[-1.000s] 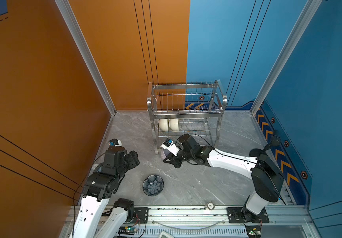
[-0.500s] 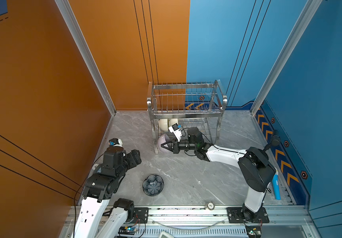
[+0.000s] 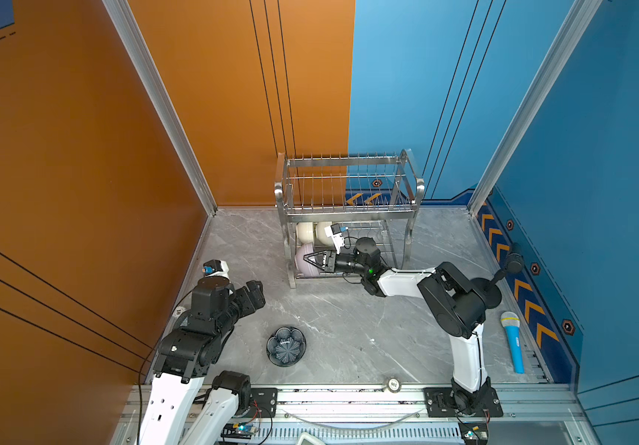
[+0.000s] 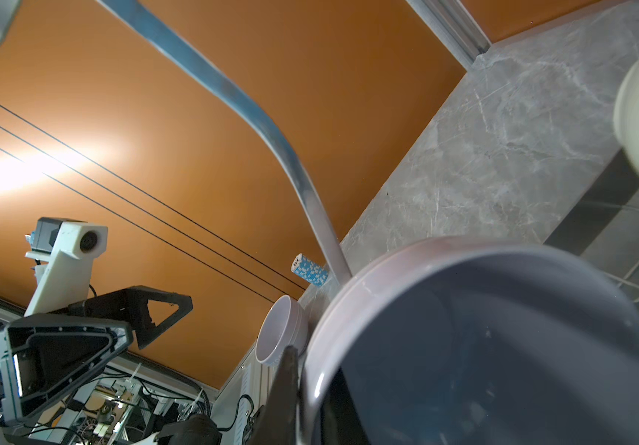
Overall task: Load bowls into a dish rack
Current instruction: Place the bowl in the dish rack.
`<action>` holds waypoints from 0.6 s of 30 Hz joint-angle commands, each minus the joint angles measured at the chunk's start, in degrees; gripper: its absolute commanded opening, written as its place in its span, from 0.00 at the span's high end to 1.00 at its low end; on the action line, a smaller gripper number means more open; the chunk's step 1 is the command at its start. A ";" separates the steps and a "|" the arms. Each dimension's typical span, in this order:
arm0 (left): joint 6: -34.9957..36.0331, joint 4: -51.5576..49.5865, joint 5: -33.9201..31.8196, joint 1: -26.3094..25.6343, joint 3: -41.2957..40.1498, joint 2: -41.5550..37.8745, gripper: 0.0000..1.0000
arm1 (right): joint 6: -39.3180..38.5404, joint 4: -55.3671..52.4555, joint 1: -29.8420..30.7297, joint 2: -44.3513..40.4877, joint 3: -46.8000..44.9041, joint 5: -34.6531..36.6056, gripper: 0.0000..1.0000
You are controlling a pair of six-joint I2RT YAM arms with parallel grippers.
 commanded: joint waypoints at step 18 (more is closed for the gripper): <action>0.91 0.34 1.59 1.38 0.90 1.43 0.09 | 16.47 20.87 -1.15 10.17 9.37 2.23 1.00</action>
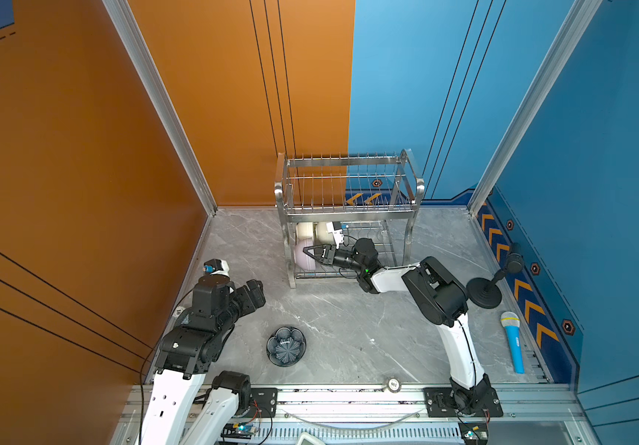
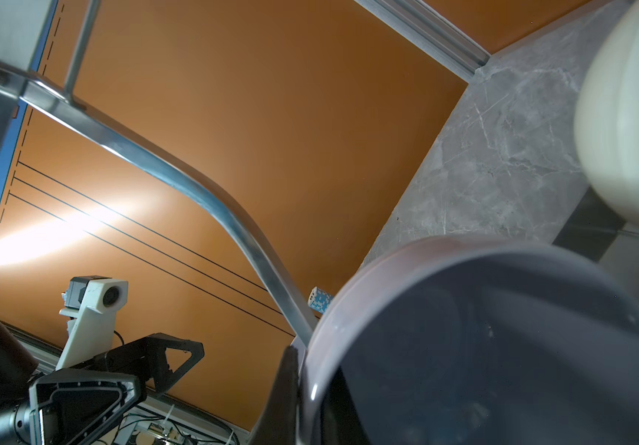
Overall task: Load bowls into a dish rack
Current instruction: Place the bowl in the dish rack.
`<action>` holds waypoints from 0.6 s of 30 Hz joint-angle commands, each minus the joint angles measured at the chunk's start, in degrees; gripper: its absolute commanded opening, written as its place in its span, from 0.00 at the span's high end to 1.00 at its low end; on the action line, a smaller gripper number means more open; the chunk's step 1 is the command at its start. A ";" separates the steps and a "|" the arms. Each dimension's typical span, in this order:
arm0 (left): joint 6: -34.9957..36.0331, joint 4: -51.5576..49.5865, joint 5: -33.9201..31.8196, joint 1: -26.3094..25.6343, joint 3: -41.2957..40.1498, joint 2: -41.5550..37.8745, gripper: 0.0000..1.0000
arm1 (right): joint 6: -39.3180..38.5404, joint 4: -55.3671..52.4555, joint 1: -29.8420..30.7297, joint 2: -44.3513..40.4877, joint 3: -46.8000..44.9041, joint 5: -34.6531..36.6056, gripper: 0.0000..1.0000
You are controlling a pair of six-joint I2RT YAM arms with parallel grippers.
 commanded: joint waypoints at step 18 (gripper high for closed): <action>0.52 0.32 1.53 1.03 1.32 0.73 0.09 | 8.99 13.01 0.17 5.22 5.90 3.22 1.00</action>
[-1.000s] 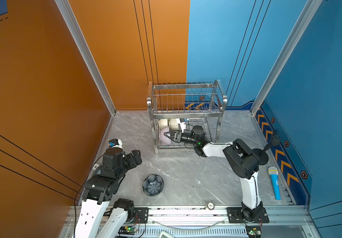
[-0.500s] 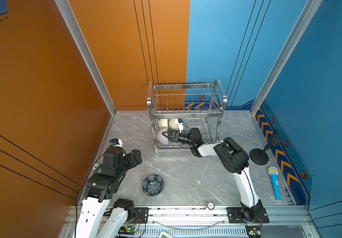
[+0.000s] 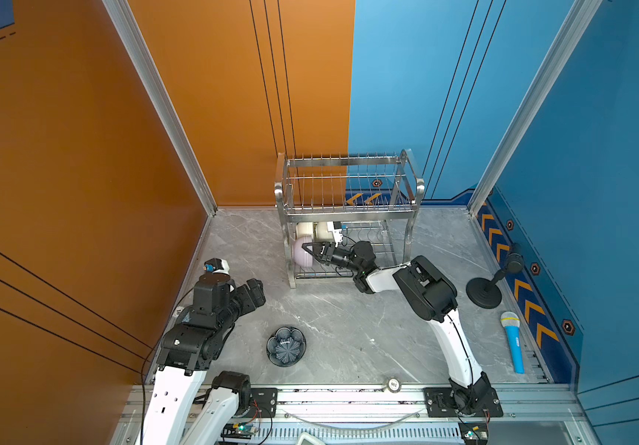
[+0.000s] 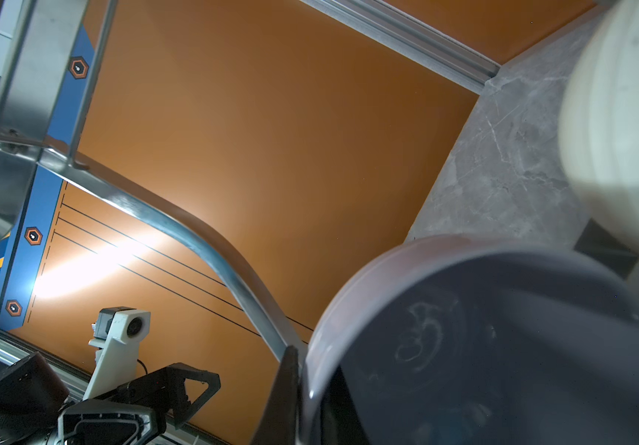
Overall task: Load bowls into a dish rack
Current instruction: Place the bowl in the dish rack.
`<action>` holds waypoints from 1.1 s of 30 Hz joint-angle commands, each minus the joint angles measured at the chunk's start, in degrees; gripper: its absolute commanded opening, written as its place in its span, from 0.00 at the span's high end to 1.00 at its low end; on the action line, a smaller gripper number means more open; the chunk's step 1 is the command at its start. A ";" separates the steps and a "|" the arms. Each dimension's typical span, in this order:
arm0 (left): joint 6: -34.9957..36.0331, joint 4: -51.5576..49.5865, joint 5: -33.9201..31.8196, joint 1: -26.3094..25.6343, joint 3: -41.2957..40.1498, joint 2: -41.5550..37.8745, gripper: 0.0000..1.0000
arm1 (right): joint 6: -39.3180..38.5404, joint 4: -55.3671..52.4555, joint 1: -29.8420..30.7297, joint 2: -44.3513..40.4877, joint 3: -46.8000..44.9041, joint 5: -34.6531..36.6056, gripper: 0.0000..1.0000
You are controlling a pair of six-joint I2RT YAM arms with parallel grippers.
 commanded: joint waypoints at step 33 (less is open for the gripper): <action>0.28 0.33 1.75 0.93 1.07 0.07 0.08 | 3.64 5.62 0.46 2.29 -1.69 3.38 1.00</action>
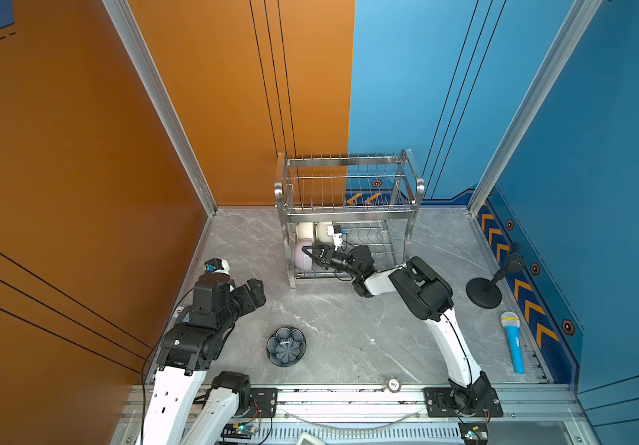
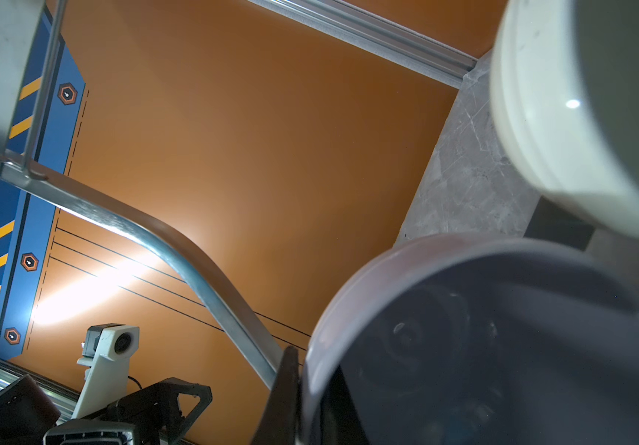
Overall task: Load bowls into a dish rack
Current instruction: Place the bowl in the dish rack.
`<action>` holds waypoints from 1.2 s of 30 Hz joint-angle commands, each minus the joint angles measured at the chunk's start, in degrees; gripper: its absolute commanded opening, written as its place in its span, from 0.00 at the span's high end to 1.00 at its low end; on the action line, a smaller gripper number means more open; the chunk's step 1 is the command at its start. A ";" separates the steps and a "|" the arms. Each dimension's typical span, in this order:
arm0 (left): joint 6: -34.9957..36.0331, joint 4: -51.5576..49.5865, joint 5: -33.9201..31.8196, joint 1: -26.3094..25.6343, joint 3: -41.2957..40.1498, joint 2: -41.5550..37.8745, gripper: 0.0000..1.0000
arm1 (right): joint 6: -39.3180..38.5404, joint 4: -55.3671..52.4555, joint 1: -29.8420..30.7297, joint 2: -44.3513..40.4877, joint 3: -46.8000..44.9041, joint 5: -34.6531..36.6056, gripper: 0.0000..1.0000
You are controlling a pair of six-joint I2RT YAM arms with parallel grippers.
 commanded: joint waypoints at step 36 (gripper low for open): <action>0.04 0.33 1.29 0.82 0.66 -0.40 0.08 | 2.69 2.82 -1.61 -0.14 -5.10 0.45 0.95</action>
